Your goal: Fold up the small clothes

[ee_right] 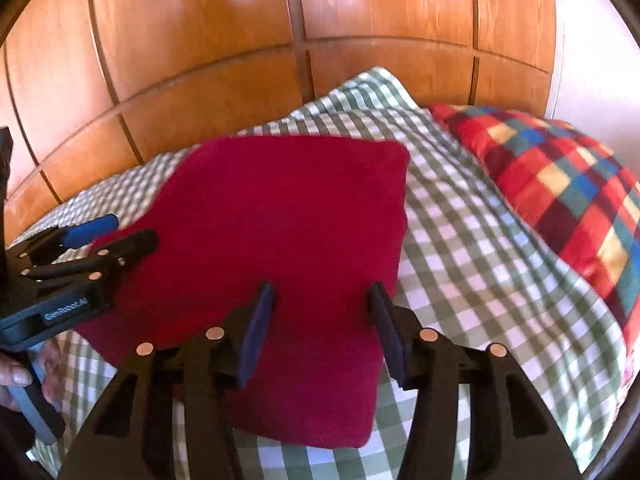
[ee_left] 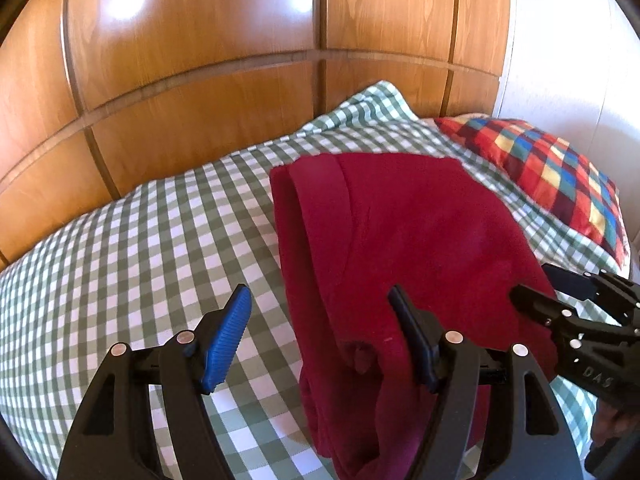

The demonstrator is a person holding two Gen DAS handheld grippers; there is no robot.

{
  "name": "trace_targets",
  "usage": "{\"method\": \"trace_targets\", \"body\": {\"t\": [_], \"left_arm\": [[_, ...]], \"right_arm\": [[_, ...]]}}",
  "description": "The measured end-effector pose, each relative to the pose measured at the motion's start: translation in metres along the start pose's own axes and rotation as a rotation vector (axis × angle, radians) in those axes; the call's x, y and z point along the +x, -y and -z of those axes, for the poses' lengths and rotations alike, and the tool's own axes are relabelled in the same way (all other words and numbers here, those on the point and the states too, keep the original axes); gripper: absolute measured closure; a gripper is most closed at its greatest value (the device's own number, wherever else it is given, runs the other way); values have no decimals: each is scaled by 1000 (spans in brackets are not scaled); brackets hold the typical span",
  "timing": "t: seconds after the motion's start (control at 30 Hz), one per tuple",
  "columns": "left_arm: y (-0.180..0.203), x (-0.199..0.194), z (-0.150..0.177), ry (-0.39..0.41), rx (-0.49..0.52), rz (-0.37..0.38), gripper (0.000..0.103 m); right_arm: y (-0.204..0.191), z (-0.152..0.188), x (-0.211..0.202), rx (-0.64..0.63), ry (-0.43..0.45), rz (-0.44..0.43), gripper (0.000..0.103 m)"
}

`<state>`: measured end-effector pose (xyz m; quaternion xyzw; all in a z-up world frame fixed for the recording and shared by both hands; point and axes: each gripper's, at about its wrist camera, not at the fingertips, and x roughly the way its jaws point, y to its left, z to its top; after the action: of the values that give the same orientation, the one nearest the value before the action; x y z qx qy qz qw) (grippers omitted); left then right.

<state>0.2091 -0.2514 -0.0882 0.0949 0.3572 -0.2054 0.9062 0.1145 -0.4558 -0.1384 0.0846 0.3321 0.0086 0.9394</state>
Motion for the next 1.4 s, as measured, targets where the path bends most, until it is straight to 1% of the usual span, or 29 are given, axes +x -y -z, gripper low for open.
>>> {"method": "trace_targets", "body": {"t": [0.1,0.23,0.33,0.37,0.4,0.43,0.47,0.53,0.6,0.67,0.77,0.93,1.03,1.2,1.33,1.4], "left_arm": [[0,5,3,-4,-1,1,33],[-2,-1,2,-2,-17,5,33],[-4,-17,2,24,-30,-4,33],[-5,-24,3,32,-33,-10,31],[-7,-30,5,37,-43,-16,28],[-10,-37,7,43,-58,-17,23],[-12,-43,10,47,-69,-16,21],[-17,-57,17,44,-87,-27,17],[-24,-73,27,59,-111,-57,13],[-29,-86,35,69,-125,-80,9],[-35,-106,50,72,-144,-113,4],[-38,-134,66,97,-175,-148,4],[-35,-149,72,115,-176,-157,4],[-32,-172,76,144,-199,-135,4],[-28,-187,77,165,-211,-156,4],[-25,-193,80,184,-210,-180,4]], "right_arm": [[-2,2,3,8,4,15,53],[-5,1,-2,20,-5,40,52],[-7,-3,-15,42,11,74,42],[-9,-3,-23,50,23,77,37],[-12,-4,-28,52,31,78,29],[-15,-4,-34,53,42,87,24],[-19,-3,-40,55,55,101,19],[-29,-1,-52,72,67,118,14],[-36,2,-59,98,61,141,6],[-43,7,-65,120,53,148,2],[-60,18,-74,112,40,175,2],[-78,35,-90,95,61,196,2],[-83,42,-101,101,81,200,2],[-81,47,-120,134,118,198,2],[-82,50,-128,129,127,192,2],[-84,53,-130,120,130,187,2]]}}
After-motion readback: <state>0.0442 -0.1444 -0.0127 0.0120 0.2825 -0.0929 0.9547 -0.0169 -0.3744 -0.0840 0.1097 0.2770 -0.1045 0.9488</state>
